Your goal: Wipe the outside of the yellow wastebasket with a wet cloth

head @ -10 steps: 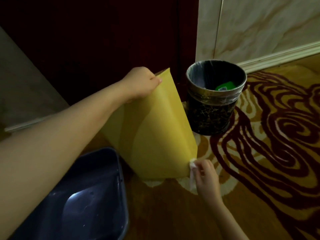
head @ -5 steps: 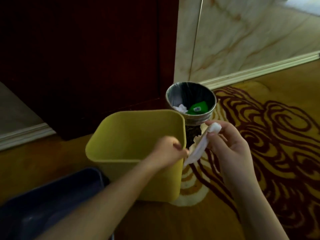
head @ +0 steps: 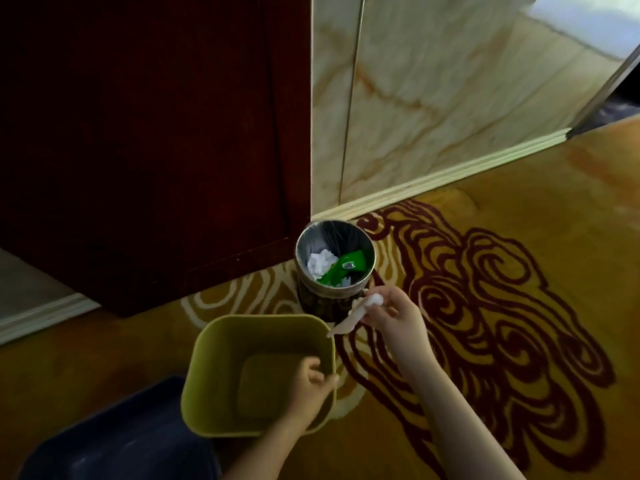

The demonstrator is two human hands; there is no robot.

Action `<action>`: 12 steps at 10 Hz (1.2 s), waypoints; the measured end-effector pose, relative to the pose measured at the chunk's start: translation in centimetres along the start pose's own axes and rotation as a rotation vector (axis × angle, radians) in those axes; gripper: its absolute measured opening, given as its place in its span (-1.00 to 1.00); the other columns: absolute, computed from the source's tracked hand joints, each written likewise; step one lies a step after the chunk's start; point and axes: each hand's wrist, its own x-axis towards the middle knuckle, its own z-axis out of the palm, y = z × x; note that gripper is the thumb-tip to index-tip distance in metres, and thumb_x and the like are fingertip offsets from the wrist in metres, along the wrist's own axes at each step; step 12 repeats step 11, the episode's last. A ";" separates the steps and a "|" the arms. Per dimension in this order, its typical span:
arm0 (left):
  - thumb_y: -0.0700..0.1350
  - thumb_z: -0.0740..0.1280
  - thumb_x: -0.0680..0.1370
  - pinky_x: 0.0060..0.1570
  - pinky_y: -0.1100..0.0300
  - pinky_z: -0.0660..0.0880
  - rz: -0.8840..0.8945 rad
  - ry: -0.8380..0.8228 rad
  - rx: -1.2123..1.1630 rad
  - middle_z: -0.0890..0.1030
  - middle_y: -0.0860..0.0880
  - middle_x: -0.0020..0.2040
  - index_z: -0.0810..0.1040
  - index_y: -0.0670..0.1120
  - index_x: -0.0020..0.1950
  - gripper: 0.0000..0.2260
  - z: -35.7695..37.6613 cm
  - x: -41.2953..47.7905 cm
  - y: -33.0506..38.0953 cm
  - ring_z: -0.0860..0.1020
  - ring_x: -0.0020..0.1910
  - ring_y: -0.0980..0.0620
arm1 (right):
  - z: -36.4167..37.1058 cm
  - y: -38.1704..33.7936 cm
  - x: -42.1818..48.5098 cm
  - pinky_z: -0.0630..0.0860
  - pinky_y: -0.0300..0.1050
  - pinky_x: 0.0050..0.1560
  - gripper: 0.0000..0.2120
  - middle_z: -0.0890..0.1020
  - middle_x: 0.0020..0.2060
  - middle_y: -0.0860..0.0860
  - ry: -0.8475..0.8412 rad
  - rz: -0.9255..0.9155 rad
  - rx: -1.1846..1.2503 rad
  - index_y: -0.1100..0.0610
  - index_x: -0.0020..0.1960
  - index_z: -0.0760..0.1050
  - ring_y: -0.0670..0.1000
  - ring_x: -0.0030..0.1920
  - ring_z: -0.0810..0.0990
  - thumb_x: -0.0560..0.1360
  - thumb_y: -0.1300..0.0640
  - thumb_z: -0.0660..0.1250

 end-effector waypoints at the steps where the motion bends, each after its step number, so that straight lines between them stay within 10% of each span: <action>1: 0.03 0.46 0.35 -0.15 0.21 0.57 0.178 0.012 -0.356 0.51 0.10 0.08 0.28 0.15 0.31 -0.41 -1.3 -2.5 6.4 0.58 -0.03 0.09 | -0.4 -2.2 1.0 0.63 -0.11 -0.15 -0.94 0.63 -0.14 0.17 0.066 0.142 0.054 0.11 -0.04 0.50 0.10 -0.11 0.66 0.51 0.23 0.30; 3: -0.12 0.32 0.50 -0.13 0.17 0.56 0.316 0.235 0.000 0.59 -0.08 0.01 0.54 -0.02 -0.01 -0.91 -3.5 -3.9 15.2 0.59 -0.07 0.00 | -2.1 -7.0 3.6 0.64 -0.16 -0.25 -0.82 0.66 -0.18 0.09 0.093 0.252 -0.039 0.19 0.11 0.48 -0.02 -0.20 0.67 0.52 0.19 0.30; 5: -0.20 0.32 0.46 -0.27 0.21 0.47 0.345 0.316 0.202 0.61 -0.07 -0.17 0.53 -0.03 -0.22 -0.91 -4.3 0.1 20.6 0.57 -0.21 0.01 | -2.2 -9.3 8.5 0.64 0.01 -0.19 -0.83 0.59 -0.16 0.05 0.160 0.301 -0.274 0.13 0.09 0.47 0.03 -0.23 0.62 0.52 0.17 0.24; 9: -0.18 0.20 0.53 0.10 0.07 0.50 0.123 0.151 0.246 0.53 -0.15 0.27 0.46 -0.12 0.28 -0.68 -5.9 13.0 22.3 0.53 0.16 -0.12 | 1.7 -6.2 18.8 0.44 -0.22 -0.41 -0.58 0.58 -0.02 0.08 -0.122 0.433 -0.420 0.06 0.39 0.29 0.00 -0.25 0.56 0.55 0.23 0.18; 12: -0.14 0.16 0.56 0.07 0.06 0.44 0.074 0.105 0.409 0.52 -0.28 0.22 0.48 -0.25 0.19 -0.71 -7.2 12.8 21.9 0.50 0.16 -0.19 | 0.3 -7.5 18.6 0.57 -0.06 -0.09 -0.57 0.60 0.08 0.13 -0.123 0.394 -0.417 0.15 0.40 0.28 0.05 -0.05 0.61 0.55 0.20 0.24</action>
